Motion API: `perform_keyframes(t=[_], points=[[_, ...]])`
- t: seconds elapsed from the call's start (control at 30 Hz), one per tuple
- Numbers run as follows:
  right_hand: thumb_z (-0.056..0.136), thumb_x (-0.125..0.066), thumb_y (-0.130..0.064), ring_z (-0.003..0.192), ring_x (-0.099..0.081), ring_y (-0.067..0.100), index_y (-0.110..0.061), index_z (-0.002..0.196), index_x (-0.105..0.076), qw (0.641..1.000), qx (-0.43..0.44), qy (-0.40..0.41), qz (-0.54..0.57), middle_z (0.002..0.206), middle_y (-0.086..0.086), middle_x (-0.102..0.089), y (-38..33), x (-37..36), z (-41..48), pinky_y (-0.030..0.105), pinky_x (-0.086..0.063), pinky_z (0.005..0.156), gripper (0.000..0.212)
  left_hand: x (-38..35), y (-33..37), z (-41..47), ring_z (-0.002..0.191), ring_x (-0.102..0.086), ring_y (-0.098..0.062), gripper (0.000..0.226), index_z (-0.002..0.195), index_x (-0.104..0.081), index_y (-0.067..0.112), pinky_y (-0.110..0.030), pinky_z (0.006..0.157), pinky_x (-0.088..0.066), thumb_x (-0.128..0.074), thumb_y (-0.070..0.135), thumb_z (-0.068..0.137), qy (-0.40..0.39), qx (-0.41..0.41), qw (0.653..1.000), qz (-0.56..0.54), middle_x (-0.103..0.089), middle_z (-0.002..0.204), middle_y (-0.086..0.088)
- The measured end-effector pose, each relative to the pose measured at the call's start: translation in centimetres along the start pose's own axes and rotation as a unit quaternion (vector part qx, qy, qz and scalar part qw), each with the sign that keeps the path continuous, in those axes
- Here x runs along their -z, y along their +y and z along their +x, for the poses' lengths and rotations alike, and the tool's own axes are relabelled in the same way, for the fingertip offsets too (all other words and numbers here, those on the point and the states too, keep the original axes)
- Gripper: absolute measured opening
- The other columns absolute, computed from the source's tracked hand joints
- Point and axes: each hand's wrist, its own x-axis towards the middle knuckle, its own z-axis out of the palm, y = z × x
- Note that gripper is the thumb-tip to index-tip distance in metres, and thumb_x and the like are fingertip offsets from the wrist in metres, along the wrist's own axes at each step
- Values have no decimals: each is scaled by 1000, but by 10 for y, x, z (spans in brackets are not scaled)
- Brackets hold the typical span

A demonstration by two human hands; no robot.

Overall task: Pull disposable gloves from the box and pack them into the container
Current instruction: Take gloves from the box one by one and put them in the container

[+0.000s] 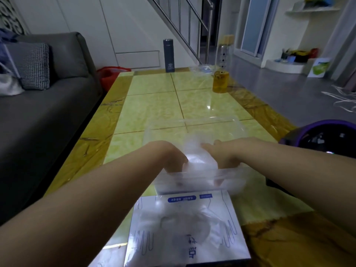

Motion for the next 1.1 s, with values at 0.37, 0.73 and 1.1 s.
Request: perform_keyframes(t=[0.37,0.73,1.1], points=[[71,-79,-44,139,-26,38,-28,152,7,1000,-2,-22,-18,158,13,-10,0,-9,21,47,-35,103,119,-9,-6,-8,129,-42,-28,45,144,-38,14,-38,105,-34,-33,29,102,39,3,999,-37,-39,146,-9],[94,-58,-24,134,-37,24,-20,150,-25,996,50,61,-49,151,3,-35,-12,15,-39,32,-34,105,65,0,-27,-77,135,-33,-24,43,124,-59,23,-57,115,-7,-35,48,98,176,16,984,33,-50,134,0],[92,-60,-23,71,-51,-9,-21,113,-68,937,228,248,89,107,-9,-68,-50,-11,-132,2,-38,60,22,-47,-44,-125,122,-48,-11,32,127,-59,23,-21,91,-32,-51,29,97,368,6,855,-364,-55,133,6]])
